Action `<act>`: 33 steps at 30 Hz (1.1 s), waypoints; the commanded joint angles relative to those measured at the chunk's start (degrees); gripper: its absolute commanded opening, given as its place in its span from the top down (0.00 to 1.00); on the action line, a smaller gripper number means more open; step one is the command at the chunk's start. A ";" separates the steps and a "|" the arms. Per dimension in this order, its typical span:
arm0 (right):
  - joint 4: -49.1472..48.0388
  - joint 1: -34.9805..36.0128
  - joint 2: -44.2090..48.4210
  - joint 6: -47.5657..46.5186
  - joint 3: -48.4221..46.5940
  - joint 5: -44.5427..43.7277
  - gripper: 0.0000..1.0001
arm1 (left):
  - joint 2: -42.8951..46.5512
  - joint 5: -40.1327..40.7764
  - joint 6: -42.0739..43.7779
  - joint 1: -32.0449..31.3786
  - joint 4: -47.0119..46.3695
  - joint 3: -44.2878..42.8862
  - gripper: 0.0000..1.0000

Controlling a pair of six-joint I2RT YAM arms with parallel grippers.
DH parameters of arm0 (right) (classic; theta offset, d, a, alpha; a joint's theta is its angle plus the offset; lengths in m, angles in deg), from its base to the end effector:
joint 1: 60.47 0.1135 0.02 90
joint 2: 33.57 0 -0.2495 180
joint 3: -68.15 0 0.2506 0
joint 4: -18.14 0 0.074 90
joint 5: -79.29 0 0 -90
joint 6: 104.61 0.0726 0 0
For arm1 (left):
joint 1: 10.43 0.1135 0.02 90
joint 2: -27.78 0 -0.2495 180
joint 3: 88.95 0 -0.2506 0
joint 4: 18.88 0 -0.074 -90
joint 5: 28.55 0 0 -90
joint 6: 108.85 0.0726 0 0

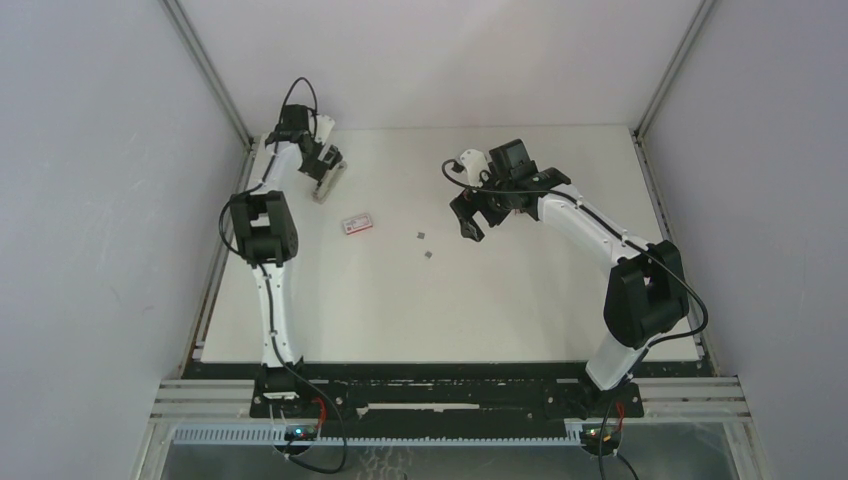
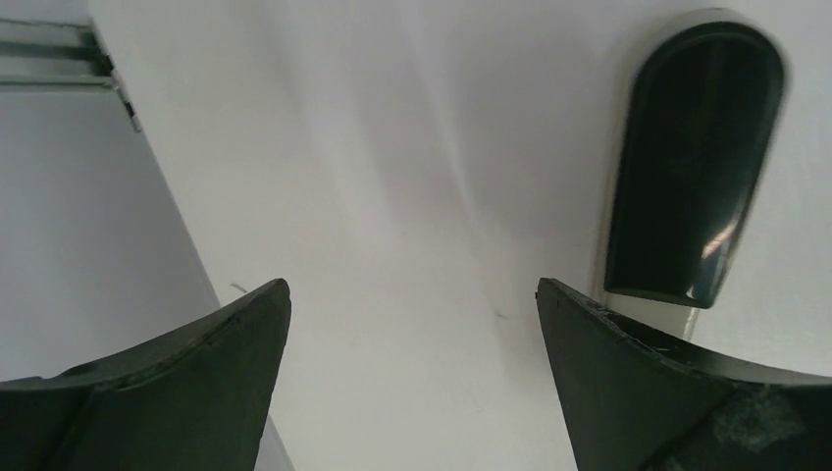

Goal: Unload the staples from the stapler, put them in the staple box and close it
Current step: Move the stapler to the center of the board.

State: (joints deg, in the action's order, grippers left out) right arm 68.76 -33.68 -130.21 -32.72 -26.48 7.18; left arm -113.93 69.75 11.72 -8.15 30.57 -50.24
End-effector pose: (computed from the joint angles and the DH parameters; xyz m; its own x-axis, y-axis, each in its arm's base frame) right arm 0.3346 0.1940 0.2388 -0.4892 -0.5784 -0.6528 -0.7864 0.6162 0.0434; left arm 0.5596 0.0328 0.1548 -0.7251 0.4748 -0.4988 0.2746 0.8636 0.4228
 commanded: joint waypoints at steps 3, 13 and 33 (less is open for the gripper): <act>-0.65 0.71 2.42 -0.67 -0.09 0.54 0.01 | 4.64 -5.54 2.34 -2.41 2.66 -0.38 0.00; -0.65 0.94 2.59 -0.80 -0.09 0.40 0.01 | 4.35 -2.98 2.77 -6.04 -1.41 1.27 0.00; -0.39 1.22 2.97 -1.14 -0.09 0.19 0.01 | 2.89 3.14 2.65 -11.54 -9.80 2.13 0.00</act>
State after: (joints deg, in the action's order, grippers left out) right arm 69.14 -33.18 -130.08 -32.92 -26.48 7.20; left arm -113.86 75.82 13.73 -18.60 22.44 -49.32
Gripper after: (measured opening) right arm 0.993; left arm 0.996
